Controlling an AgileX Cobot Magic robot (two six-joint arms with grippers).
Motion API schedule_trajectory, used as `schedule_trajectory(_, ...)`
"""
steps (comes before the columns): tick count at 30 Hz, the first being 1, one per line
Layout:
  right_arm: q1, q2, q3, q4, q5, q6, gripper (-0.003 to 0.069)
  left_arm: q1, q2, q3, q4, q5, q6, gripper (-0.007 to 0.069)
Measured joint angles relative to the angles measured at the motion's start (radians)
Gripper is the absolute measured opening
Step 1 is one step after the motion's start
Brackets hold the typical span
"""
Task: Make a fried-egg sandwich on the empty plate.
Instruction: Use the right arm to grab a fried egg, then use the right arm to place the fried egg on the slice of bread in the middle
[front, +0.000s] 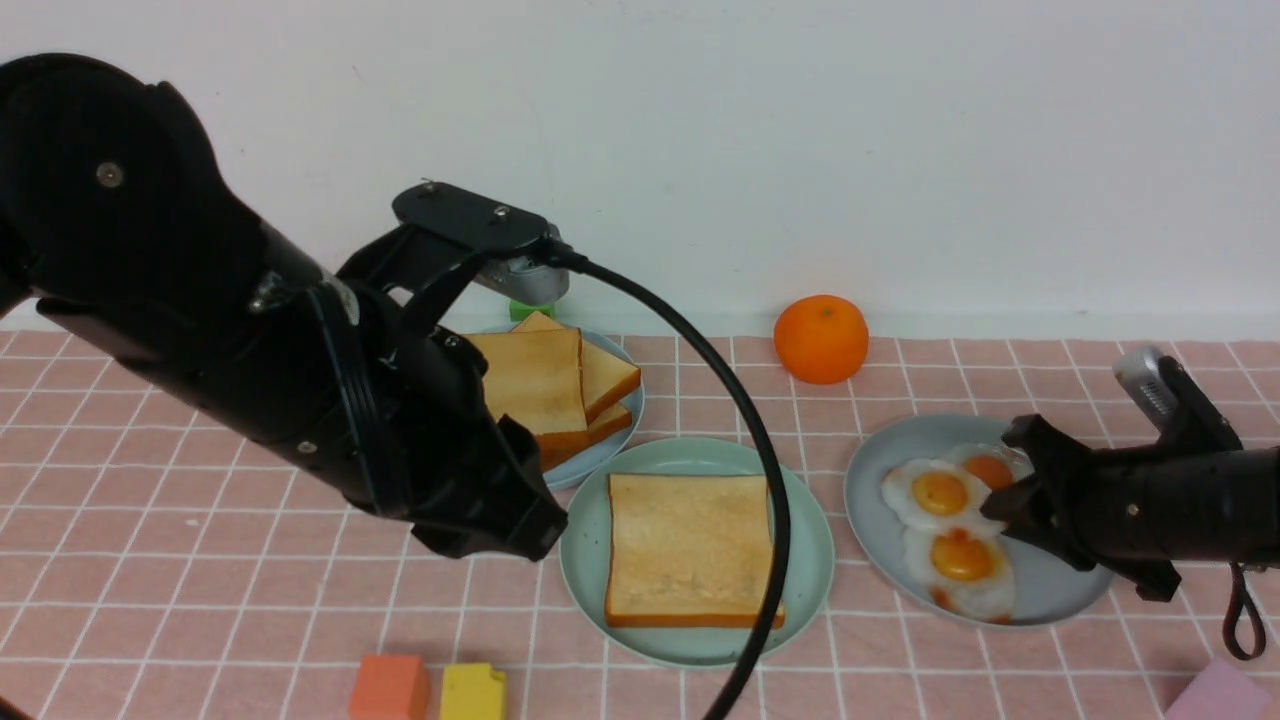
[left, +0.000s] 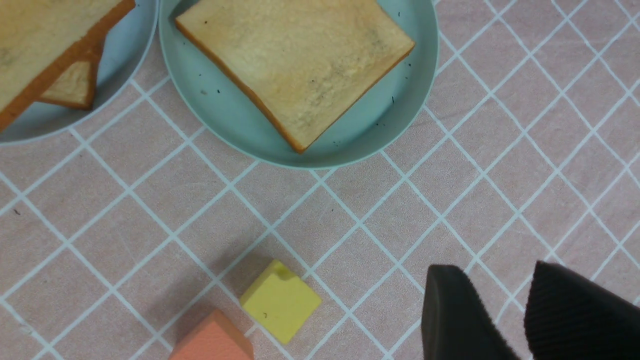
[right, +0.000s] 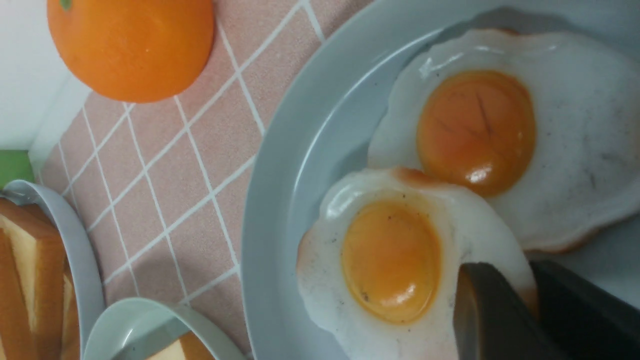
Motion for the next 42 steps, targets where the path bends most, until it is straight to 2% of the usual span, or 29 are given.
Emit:
schedule_trajectory(7,0.0,-0.01,0.0,-0.001,0.012,0.001,0.0116,0.0,0.0,0.0,-0.016,0.0,0.0,0.0264)
schedule_trajectory(9,0.0,-0.025,0.0,-0.002,0.027,0.001,0.0083,0.0,0.0,0.0,-0.019,0.0,0.0,0.0264)
schedule_trajectory(17,0.0,-0.11,0.001,-0.021,0.048,0.0,0.0083,0.0,0.0,0.0,-0.031,-0.021,-0.002,0.0264)
schedule_trajectory(21,0.0,-0.188,0.001,-0.03,0.119,0.0,0.0083,0.0,0.0,0.0,-0.036,-0.021,-0.024,0.0264)
schedule_trajectory(24,0.008,-0.218,0.001,-0.032,0.257,0.0,0.0083,0.0,0.0,0.0,-0.034,-0.021,-0.046,0.0264)
schedule_trajectory(28,0.043,-0.197,-0.008,-0.044,0.397,-0.003,0.0083,0.0,0.0,0.0,-0.017,-0.021,-0.056,0.0264)
schedule_trajectory(30,0.091,-0.137,-0.057,-0.091,0.476,-0.002,0.0083,0.0,0.0,0.0,-0.001,-0.022,-0.071,0.0264)
schedule_trajectory(37,0.22,0.026,-0.264,-0.279,0.462,0.068,0.0083,0.0,0.0,0.0,0.013,-0.029,-0.088,0.0264)
schedule_trajectory(42,0.258,0.118,-0.357,-0.324,0.432,0.131,0.0083,0.0,0.0,0.0,0.014,-0.029,-0.088,0.0264)
